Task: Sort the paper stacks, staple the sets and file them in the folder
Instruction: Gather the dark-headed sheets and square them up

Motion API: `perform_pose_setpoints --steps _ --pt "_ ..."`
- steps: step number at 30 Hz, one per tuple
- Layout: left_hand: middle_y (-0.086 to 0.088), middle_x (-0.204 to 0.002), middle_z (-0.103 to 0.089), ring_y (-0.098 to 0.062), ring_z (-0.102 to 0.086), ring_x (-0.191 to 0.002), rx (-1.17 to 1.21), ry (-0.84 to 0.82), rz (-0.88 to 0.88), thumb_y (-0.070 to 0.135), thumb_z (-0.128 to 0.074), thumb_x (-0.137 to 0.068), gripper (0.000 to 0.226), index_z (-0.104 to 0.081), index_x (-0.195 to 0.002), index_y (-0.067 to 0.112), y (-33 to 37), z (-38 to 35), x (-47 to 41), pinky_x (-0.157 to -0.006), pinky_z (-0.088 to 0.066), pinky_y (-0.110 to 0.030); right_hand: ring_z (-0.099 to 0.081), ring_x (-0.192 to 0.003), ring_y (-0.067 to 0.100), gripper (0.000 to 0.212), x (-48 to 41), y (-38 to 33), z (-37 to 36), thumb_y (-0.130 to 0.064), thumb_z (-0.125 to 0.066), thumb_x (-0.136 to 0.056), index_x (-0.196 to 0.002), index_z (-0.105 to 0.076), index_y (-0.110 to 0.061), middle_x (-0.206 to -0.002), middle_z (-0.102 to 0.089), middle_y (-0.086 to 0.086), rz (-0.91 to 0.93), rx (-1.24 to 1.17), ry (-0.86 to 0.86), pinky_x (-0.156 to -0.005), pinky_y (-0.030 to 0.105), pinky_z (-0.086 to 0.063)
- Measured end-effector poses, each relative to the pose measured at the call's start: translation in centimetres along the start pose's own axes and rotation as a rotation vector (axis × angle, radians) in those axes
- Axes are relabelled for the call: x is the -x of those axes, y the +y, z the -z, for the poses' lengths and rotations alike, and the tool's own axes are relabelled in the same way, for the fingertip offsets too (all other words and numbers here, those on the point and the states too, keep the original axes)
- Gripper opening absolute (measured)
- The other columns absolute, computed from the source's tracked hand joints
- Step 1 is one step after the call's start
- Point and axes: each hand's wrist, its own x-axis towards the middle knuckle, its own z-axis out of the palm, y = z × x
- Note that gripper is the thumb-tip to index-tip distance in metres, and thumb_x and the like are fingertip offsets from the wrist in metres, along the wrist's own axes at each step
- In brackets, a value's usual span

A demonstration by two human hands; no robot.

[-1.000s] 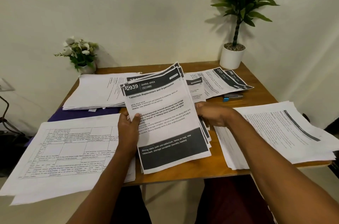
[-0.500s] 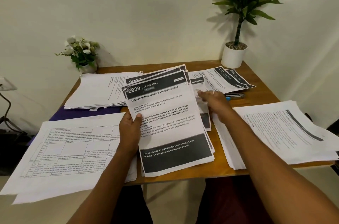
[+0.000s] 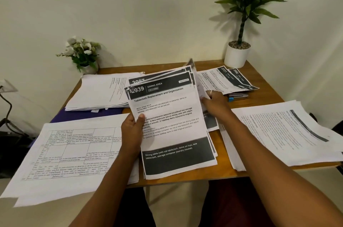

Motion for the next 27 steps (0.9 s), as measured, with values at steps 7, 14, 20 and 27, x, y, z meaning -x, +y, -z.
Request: perform_pose_setpoints --steps 7,14,20,27 --pt "0.0 -0.106 -0.077 -0.022 -0.076 -0.089 0.064 0.019 0.085 0.024 -0.056 -0.104 0.017 -0.066 -0.117 0.021 0.1 -0.1 -0.3 -0.073 -0.063 -0.038 -0.07 -0.096 0.015 0.013 0.4 -0.1 1.1 -0.026 -0.057 -0.104 -0.105 -0.069 -0.027 -0.107 -0.073 -0.006 -0.023 -0.148 -0.044 -0.08 0.032 -0.059" --pt "0.001 -0.101 -0.077 -0.017 -0.076 -0.081 0.088 0.036 0.091 0.028 -0.054 -0.105 0.02 -0.065 -0.12 0.02 0.3 -0.1 -0.3 -0.059 -0.059 -0.026 -0.073 -0.101 0.019 0.021 1.9 0.0 0.9 -0.024 -0.061 -0.102 -0.121 -0.068 -0.027 -0.11 -0.076 -0.013 -0.001 -0.194 -0.368 -0.09 0.044 -0.058" --pt "0.005 -0.111 -0.071 -0.017 -0.073 -0.093 0.018 0.071 0.041 0.024 -0.056 -0.104 0.027 -0.057 -0.131 0.019 0.0 0.0 -0.8 -0.064 -0.058 -0.022 -0.07 -0.113 0.028 0.035 2.0 0.6 -0.1 -0.012 -0.06 -0.1 -0.135 -0.061 -0.014 -0.123 -0.073 0.007 -0.125 -0.461 -0.58 -0.096 0.048 -0.057" --pt "0.008 -0.119 -0.066 -0.011 -0.068 -0.105 -0.078 0.064 -0.038 0.019 -0.055 -0.104 0.034 -0.051 -0.138 0.02 -0.7 0.3 -0.9 -0.079 -0.059 -0.026 -0.064 -0.065 0.014 0.034 -0.7 1.1 -0.3 -0.039 -0.067 -0.097 -0.123 -0.064 -0.017 -0.083 -0.073 0.002 -0.256 -0.46 -0.016 -0.052 0.023 -0.047"
